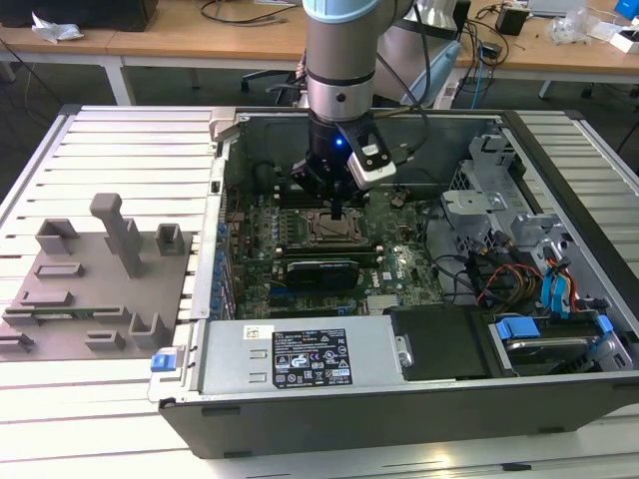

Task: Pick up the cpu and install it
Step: 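Install the second cpu locking lever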

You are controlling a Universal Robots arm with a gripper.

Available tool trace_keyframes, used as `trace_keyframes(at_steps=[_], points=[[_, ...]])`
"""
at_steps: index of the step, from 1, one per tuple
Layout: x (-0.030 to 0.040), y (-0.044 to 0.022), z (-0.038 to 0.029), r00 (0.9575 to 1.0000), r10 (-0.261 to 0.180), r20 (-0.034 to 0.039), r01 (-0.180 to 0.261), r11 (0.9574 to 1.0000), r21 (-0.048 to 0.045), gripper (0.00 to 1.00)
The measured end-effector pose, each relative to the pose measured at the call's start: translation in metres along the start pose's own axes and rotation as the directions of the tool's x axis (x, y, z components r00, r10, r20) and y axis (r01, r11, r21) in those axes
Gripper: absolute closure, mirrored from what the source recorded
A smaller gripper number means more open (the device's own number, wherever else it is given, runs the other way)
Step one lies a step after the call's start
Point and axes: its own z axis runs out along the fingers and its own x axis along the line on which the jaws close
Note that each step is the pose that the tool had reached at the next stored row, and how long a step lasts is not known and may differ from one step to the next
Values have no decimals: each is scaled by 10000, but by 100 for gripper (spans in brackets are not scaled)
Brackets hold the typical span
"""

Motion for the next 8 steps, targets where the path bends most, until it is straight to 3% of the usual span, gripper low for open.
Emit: trace_keyframes(at_steps=[2,5,8], points=[[-1,-1,-17,10000,0,-3,0,10000,5,89],[-9,-3,-129,10000,0,1,0,10000,-1,89],[-9,-4,-131,10000,-1,-1,1,10000,0,89]])
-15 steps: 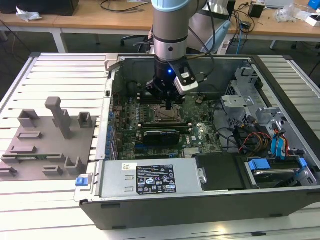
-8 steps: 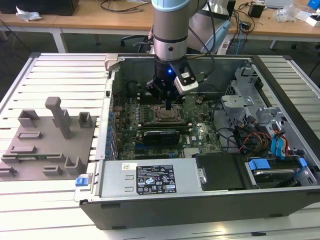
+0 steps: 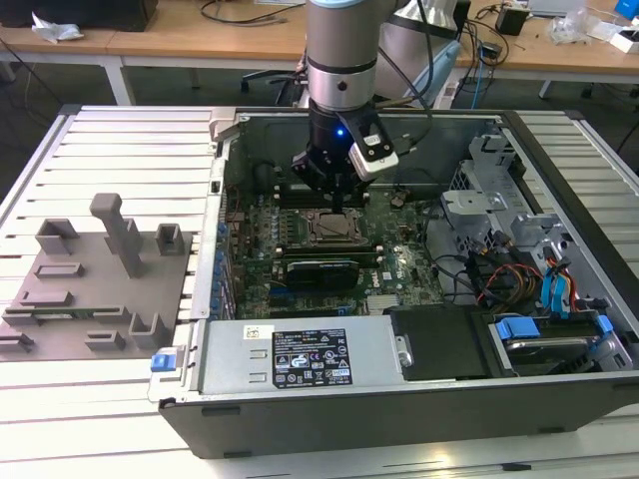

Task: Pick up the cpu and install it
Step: 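Install the second cpu locking lever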

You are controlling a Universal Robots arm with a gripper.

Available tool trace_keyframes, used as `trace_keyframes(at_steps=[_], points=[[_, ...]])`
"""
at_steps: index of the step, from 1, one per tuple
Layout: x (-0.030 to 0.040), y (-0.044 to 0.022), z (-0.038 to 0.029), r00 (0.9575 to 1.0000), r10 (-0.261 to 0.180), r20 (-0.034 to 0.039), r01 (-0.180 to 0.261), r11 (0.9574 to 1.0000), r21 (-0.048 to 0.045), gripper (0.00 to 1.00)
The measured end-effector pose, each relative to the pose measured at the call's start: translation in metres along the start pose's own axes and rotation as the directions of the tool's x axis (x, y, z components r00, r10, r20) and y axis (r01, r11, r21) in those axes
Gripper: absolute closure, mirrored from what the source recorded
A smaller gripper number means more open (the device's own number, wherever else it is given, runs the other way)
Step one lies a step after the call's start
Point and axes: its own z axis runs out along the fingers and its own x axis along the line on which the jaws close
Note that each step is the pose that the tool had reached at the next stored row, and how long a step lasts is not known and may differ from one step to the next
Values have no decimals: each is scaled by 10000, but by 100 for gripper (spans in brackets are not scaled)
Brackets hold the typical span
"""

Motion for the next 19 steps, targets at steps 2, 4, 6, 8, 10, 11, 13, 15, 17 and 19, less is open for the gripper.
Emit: trace_keyframes(at_steps=[2,4,6,8,10,11,13,15,17,19], points=[[-1,-11,-1,10000,-1,-1,1,10000,2,89],[-4,-38,1,10000,0,0,0,10000,1,89],[-8,-83,2,10000,1,0,-1,10000,1,89],[-16,-155,5,10000,0,0,0,10000,1,89],[-25,-240,8,10000,0,0,0,10000,1,89],[-27,-264,9,10000,1,0,-1,10000,1,89],[-32,-317,11,10000,1,0,-1,10000,0,89],[-40,-386,14,10000,0,0,0,10000,0,89],[-42,-406,15,10000,0,0,0,10000,0,89],[-34,-410,25,10000,2,0,-2,10000,0,89]])
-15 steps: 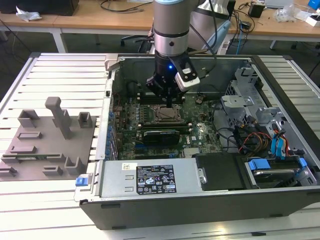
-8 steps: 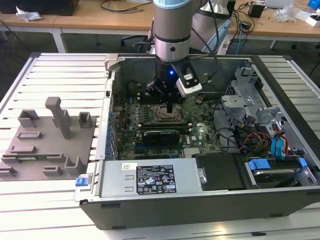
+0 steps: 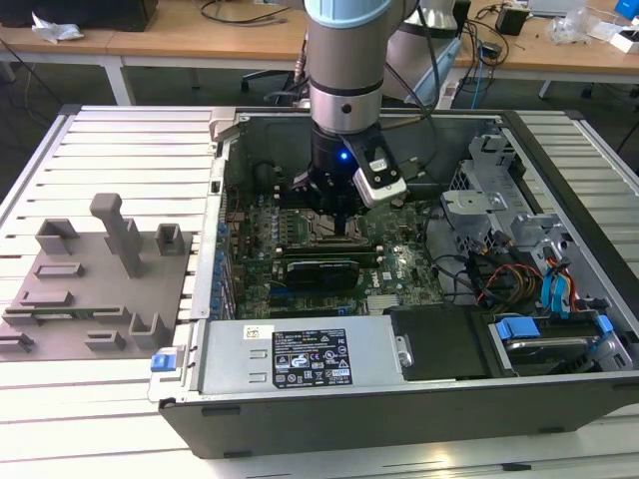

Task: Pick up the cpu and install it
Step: 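Install the second cpu locking lever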

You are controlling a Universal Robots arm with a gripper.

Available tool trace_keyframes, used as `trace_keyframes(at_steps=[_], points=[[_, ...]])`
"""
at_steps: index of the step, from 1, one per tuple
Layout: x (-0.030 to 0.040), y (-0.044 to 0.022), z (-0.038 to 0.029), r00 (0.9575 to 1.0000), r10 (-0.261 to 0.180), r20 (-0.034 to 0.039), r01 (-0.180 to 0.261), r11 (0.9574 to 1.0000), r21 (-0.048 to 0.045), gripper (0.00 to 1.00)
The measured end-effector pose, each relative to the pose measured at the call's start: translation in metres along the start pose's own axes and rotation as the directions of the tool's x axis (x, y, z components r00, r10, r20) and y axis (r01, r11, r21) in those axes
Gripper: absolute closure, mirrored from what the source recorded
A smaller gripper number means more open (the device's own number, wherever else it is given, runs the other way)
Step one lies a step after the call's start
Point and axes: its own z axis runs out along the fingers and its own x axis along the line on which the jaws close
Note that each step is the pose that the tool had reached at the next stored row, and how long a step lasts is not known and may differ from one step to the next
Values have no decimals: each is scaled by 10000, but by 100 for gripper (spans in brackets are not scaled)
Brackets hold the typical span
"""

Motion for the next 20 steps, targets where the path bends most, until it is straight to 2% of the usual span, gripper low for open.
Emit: trace_keyframes(at_steps=[4,7,8,9,20], points=[[79,-7,24,10000,-2,-1,2,10000,0,89],[80,-8,24,10000,-2,-3,2,10000,9,89],[80,-7,28,10000,-3,-47,3,10000,3,89],[79,-7,28,9998,-6,-196,6,10000,-9,89],[92,-8,59,9998,-7,-203,6,10000,-9,89]])
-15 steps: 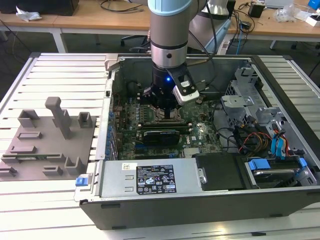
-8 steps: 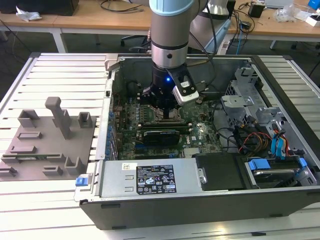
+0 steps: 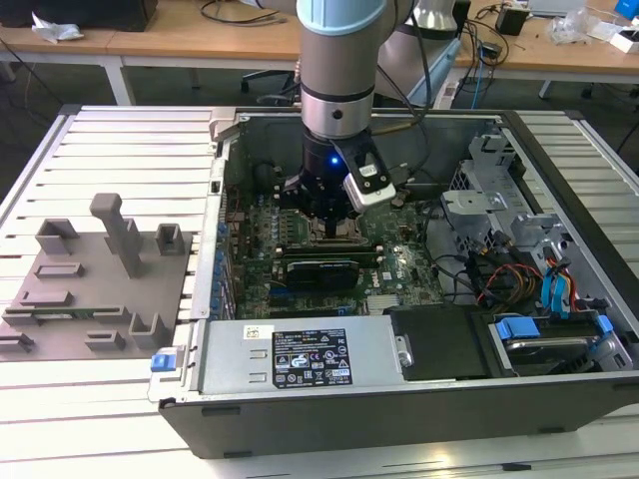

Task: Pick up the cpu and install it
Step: 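Install the second cpu locking lever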

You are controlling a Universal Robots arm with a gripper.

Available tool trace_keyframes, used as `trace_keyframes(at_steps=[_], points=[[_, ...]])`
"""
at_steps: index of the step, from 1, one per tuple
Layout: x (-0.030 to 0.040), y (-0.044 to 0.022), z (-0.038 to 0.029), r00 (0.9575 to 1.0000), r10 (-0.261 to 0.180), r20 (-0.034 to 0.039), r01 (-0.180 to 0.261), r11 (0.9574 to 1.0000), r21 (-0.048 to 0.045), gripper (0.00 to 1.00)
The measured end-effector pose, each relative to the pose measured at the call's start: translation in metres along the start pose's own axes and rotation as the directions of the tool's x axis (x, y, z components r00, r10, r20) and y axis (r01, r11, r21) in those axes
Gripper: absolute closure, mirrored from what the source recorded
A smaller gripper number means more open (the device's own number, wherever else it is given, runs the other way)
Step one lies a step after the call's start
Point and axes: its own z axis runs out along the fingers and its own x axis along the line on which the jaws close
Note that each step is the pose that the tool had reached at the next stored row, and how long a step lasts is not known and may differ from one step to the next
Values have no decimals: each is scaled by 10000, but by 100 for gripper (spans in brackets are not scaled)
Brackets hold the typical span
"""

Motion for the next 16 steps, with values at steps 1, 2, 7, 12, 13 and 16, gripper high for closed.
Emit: trace_keyframes(at_steps=[1,2,7,12,13,16], points=[[3,1,25,10000,0,0,0,10000,0,89],[7,1,44,10000,0,0,0,10000,0,89],[8,1,70,10000,0,0,0,10000,0,89],[11,2,91,10000,0,0,0,10000,1,89],[18,1,93,10000,2,-1,-2,10000,2,89],[61,-2,98,10000,1,11,-1,10000,-4,89]])
